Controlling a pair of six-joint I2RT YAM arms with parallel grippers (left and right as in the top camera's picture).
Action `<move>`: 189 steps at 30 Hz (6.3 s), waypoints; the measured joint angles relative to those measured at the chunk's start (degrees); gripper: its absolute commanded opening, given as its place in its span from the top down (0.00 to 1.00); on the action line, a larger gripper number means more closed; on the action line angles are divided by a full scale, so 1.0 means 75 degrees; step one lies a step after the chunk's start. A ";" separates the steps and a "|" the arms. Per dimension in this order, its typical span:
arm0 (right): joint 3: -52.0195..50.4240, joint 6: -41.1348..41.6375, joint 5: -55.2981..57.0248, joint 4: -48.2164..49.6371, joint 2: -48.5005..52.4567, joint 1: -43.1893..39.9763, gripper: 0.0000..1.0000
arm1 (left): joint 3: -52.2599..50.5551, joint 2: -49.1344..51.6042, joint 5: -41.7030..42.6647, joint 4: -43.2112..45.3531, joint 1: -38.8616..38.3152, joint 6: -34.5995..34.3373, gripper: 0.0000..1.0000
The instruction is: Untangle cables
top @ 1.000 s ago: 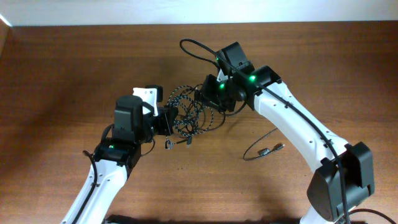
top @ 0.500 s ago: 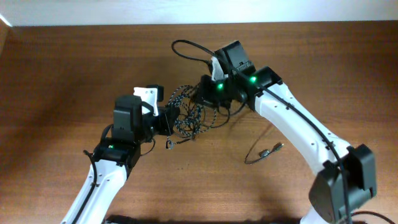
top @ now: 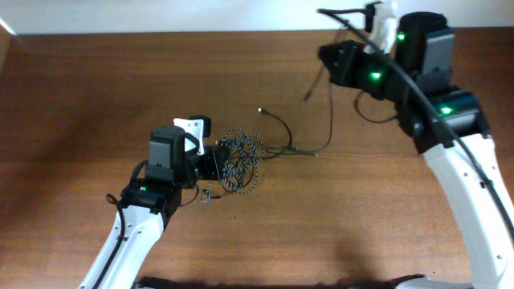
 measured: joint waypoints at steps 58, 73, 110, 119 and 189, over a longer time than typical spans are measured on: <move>-0.1920 -0.0076 0.1967 -0.4199 0.1323 -0.0662 0.27 | 0.0000 0.0000 -0.0358 -0.0128 0.0000 0.0000 0.99; -0.4336 -0.1763 0.3360 -0.1189 0.2509 0.2600 0.96 | 0.0000 0.0000 -0.0487 -0.0143 0.0000 0.0000 0.99; 0.1617 -0.1935 0.5502 -0.2579 0.6371 -0.7219 0.96 | -0.0006 0.0015 -0.0711 0.0198 0.0000 -0.0434 1.00; 0.8961 -0.1714 0.1603 -0.6111 0.6216 -0.9218 0.01 | -0.0006 0.0015 -0.0775 0.0175 0.0000 -0.0437 1.00; 0.6368 0.1781 0.4861 -0.6292 0.2209 0.0207 0.96 | 0.0044 -0.0017 -0.3928 -0.1003 0.0058 -0.6199 0.01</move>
